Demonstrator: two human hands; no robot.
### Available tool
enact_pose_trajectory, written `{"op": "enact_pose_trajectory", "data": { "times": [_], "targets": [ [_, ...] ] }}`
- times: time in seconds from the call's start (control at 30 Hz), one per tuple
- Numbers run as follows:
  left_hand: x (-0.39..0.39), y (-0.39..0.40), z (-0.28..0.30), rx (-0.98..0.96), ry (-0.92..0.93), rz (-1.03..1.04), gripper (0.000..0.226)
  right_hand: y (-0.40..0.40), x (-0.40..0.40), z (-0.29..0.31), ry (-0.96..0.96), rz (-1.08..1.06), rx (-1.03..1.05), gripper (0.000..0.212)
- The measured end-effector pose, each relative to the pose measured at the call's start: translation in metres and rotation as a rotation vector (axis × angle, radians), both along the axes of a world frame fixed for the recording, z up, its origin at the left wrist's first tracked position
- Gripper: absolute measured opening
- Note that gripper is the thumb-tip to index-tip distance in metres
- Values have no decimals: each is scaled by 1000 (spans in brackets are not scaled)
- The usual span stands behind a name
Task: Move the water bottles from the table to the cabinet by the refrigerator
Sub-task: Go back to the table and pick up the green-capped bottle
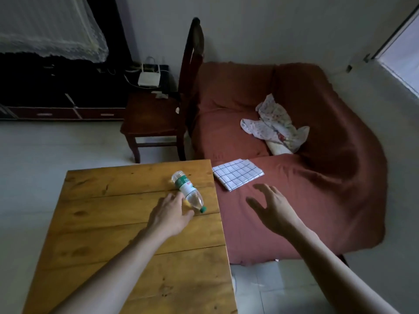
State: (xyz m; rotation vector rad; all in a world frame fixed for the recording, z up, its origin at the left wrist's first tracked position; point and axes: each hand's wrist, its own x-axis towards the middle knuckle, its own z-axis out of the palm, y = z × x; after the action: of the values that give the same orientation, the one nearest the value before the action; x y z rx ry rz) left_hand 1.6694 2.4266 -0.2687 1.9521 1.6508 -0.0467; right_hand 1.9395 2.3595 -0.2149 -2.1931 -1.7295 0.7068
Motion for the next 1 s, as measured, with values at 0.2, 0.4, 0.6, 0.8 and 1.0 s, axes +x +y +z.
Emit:
{"op": "enact_pose_trajectory", "data": {
  "times": [0.2, 0.4, 0.6, 0.8, 1.0],
  "targets": [
    [22, 4, -45, -16, 40, -121, 46, 7, 12, -51, 5, 8, -67, 63],
    [45, 26, -111, 101, 144, -317, 46, 15, 22, -119, 32, 11, -124, 69],
    [46, 45, -184, 188, 225, -475, 54, 22, 19, -189, 122, -23, -107, 60],
    [48, 64, -228, 318, 240, -540, 57, 26, 18, -258, 124, -56, -126, 65],
    [64, 80, -267, 405, 373, -624, 61, 24, 22, -299, 59, -37, -131, 68]
  ]
}}
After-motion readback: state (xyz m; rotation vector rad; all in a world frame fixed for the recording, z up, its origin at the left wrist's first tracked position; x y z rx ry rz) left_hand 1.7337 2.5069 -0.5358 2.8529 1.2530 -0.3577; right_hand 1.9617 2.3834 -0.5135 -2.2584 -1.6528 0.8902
